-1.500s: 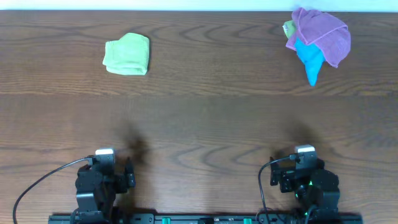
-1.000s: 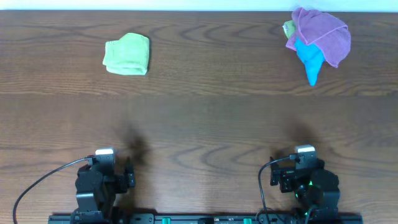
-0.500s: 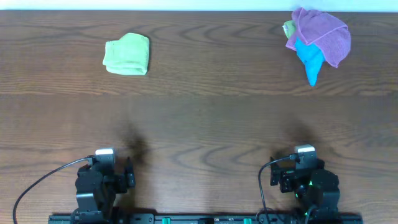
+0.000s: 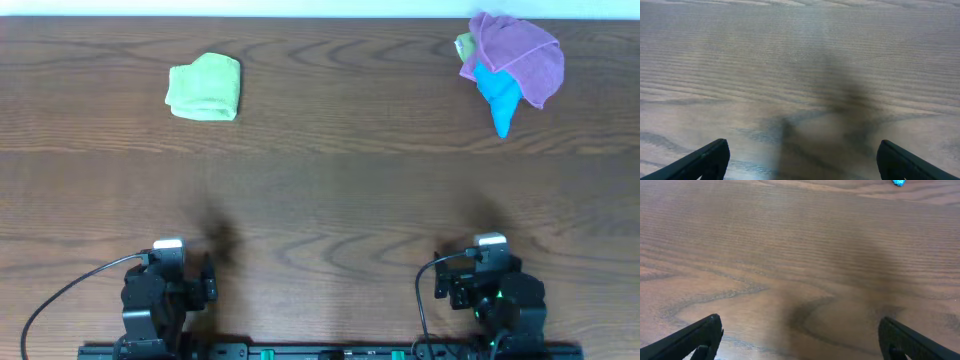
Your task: Fold the cloth
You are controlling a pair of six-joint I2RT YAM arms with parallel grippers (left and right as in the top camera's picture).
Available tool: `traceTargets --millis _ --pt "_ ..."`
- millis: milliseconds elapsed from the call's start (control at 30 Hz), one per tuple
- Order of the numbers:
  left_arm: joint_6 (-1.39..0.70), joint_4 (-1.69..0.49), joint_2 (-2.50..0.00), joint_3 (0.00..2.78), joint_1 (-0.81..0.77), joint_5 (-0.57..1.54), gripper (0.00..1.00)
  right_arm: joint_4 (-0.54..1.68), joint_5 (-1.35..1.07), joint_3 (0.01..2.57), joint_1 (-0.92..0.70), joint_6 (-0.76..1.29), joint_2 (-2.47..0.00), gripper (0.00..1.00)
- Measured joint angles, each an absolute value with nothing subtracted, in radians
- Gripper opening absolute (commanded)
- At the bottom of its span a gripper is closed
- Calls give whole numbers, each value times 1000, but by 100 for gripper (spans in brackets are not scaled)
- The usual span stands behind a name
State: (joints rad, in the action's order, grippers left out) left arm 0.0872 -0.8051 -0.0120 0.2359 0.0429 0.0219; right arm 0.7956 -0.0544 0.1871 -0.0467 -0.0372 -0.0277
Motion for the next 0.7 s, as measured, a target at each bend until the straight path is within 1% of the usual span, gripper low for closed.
traceTargets --millis 200,300,433,633,700 --pt "87 -805 -12 236 43 22 95 795 -54 188 -46 -31 -31 99" --pt "87 -805 -12 236 43 22 95 796 -49 213 -30 19 -93 99" --pt "87 -805 -12 236 43 22 95 801 -36 368 23 85 -302 99" --pt "87 -805 -11 236 43 22 95 816 -27 731 117 120 -673 99" --pt "87 -805 -11 236 43 22 95 853 -26 862 140 126 -814 99"
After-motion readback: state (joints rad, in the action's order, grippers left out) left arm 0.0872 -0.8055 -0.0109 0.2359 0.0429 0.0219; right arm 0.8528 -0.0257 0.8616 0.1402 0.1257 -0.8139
